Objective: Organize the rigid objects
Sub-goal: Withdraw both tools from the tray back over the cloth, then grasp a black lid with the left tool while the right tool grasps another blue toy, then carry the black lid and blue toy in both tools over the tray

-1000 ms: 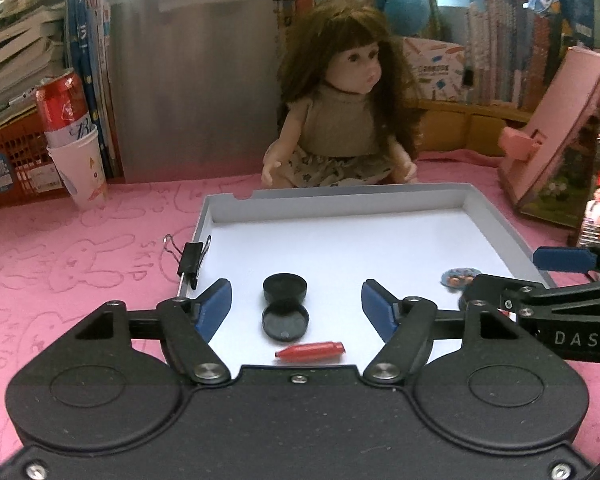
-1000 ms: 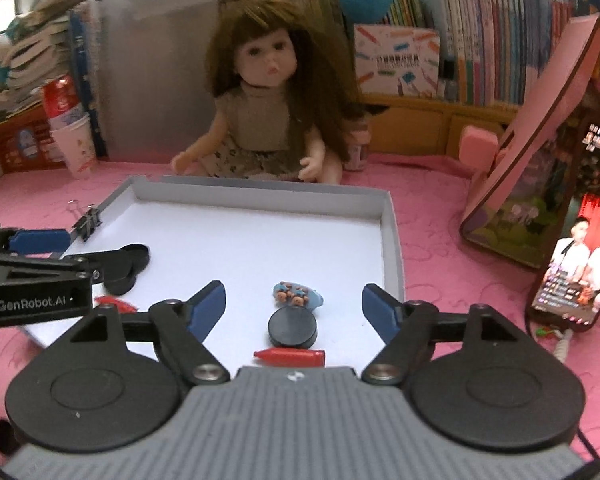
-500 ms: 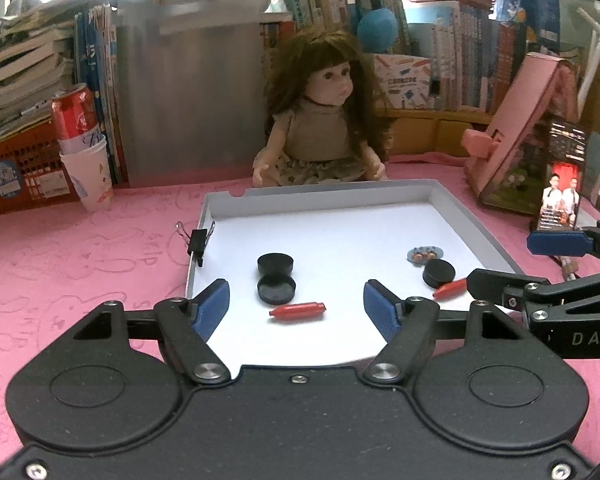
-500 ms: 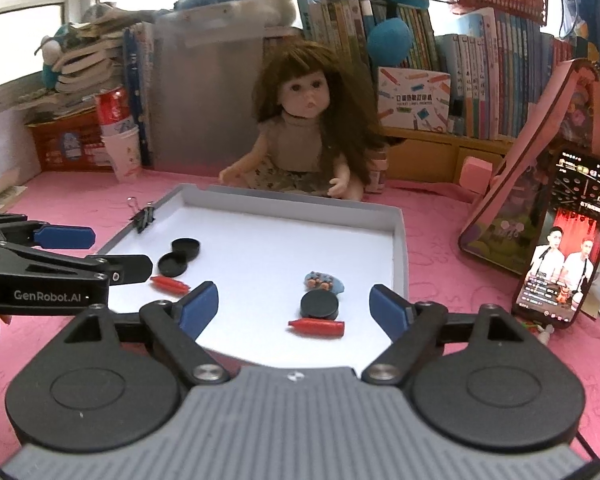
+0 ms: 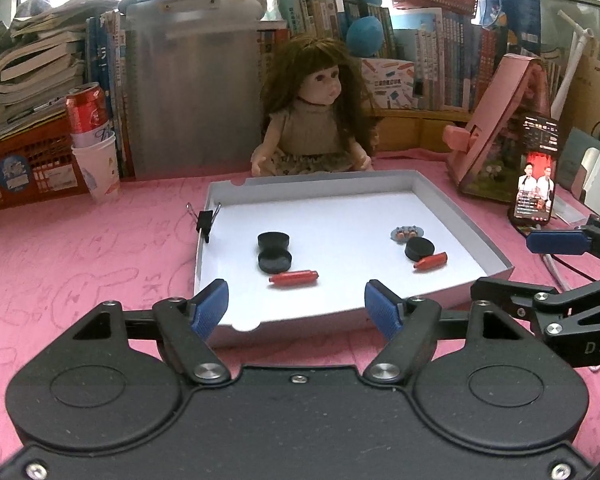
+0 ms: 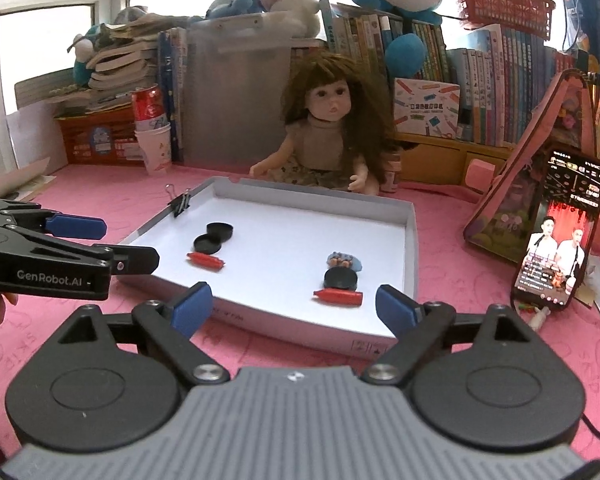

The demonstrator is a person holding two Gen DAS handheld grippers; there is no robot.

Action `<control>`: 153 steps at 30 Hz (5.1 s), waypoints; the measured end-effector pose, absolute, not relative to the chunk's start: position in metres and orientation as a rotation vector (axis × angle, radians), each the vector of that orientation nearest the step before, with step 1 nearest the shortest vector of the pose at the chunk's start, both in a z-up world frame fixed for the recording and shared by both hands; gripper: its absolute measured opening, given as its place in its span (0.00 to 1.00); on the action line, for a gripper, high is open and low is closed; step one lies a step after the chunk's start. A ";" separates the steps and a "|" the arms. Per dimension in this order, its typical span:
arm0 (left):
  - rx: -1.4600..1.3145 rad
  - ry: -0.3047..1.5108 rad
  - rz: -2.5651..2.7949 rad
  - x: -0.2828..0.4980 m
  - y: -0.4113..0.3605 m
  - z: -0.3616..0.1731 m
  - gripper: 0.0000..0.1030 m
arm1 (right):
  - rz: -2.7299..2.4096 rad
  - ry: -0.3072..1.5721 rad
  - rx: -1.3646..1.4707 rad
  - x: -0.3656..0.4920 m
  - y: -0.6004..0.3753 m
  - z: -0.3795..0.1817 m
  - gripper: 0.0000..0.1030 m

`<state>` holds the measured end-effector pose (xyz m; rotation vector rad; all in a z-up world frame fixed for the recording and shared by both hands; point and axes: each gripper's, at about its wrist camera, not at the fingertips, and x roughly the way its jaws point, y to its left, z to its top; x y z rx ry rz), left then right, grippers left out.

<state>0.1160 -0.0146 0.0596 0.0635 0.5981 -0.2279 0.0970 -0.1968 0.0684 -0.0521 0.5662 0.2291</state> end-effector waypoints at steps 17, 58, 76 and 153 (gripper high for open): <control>0.029 0.591 -0.206 0.068 0.010 0.035 0.72 | 0.223 0.606 -0.060 0.054 -0.193 0.036 0.94; 0.035 0.622 -0.151 0.017 0.039 -0.005 0.57 | 0.380 0.564 -0.134 -0.023 -0.163 0.000 0.69; 0.037 0.592 -0.152 0.028 0.030 -0.004 0.44 | 0.316 0.564 -0.089 -0.014 -0.166 0.003 0.42; -0.073 0.732 -0.190 0.184 -0.017 0.020 0.29 | 0.127 0.734 0.177 0.172 -0.228 0.028 0.27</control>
